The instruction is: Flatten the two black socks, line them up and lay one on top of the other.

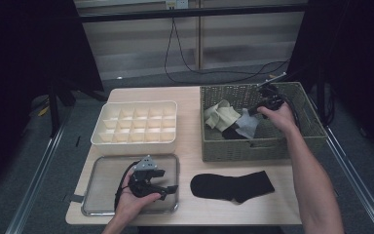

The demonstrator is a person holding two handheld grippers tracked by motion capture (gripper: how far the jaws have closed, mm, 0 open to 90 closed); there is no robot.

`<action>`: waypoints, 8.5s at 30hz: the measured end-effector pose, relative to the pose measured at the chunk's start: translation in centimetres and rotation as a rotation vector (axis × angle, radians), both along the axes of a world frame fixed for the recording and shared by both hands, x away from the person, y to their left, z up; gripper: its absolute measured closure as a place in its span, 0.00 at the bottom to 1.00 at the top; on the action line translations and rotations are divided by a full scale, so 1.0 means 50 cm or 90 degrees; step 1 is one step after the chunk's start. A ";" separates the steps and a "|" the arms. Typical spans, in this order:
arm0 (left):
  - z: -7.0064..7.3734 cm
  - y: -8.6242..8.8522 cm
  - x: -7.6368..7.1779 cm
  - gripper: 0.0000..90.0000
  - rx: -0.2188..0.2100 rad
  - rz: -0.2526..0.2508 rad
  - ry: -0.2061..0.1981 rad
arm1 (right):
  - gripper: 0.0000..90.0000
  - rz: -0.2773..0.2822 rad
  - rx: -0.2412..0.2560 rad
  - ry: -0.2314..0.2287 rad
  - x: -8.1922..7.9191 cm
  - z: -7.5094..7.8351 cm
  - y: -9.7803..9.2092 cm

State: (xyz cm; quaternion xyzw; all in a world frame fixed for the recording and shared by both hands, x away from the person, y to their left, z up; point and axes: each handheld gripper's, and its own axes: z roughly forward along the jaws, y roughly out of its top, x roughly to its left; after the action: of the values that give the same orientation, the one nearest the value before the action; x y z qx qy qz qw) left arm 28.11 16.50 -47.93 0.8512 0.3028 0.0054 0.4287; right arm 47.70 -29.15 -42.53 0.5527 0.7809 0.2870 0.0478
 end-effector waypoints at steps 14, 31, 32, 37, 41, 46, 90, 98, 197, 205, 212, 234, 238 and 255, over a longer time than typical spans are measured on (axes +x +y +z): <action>-0.001 0.000 0.001 0.21 0.004 -0.003 0.002 | 0.94 -0.033 -0.006 0.000 -0.014 -0.010 -0.055; -0.002 -0.004 0.000 0.21 0.009 -0.007 0.003 | 0.68 0.115 0.025 0.007 -0.030 0.001 0.048; -0.002 -0.004 0.001 0.21 0.009 -0.007 0.003 | 0.68 0.127 0.030 0.007 -0.028 -0.001 0.059; -0.002 -0.003 0.001 0.21 0.008 -0.007 0.003 | 0.64 0.176 0.017 0.044 -0.022 -0.017 0.109; -0.003 -0.004 0.001 0.20 0.010 -0.010 0.005 | 0.56 0.209 -0.010 0.084 -0.021 -0.049 0.129; -0.004 -0.007 0.000 0.20 0.013 -0.012 0.006 | 0.47 0.221 -0.043 0.099 -0.025 -0.058 0.142; -0.003 -0.005 0.001 0.20 0.011 -0.010 0.004 | 0.99 0.212 0.111 0.008 -0.038 0.035 0.101; -0.003 -0.006 0.000 0.19 0.005 -0.010 0.000 | 0.99 0.212 0.159 -0.047 -0.055 0.071 0.081; 0.000 -0.011 -0.004 0.15 -0.003 -0.021 -0.014 | 0.99 0.240 0.350 -0.366 -0.311 0.303 0.076; 0.001 -0.011 -0.005 0.15 0.000 -0.022 -0.015 | 0.99 0.254 0.352 -0.386 -0.347 0.326 0.082; 0.001 -0.012 -0.005 0.15 0.000 -0.023 -0.016 | 0.99 0.282 0.367 -0.399 -0.387 0.342 0.105; 0.001 -0.016 -0.007 0.16 0.002 -0.028 -0.017 | 0.99 0.280 0.366 -0.345 -0.466 0.235 0.180; 0.000 -0.017 -0.007 0.15 0.002 -0.029 -0.016 | 0.99 0.280 0.373 -0.327 -0.465 0.209 0.187; 0.000 -0.017 -0.007 0.17 0.005 -0.032 -0.014 | 0.99 0.277 0.371 -0.263 -0.473 0.099 0.228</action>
State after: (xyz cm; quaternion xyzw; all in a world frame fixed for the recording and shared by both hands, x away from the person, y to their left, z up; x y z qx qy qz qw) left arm 27.78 15.67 -47.92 0.8601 0.2764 0.0051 0.4288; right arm 24.05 -17.76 -37.60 0.2961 0.7395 0.6043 -0.0166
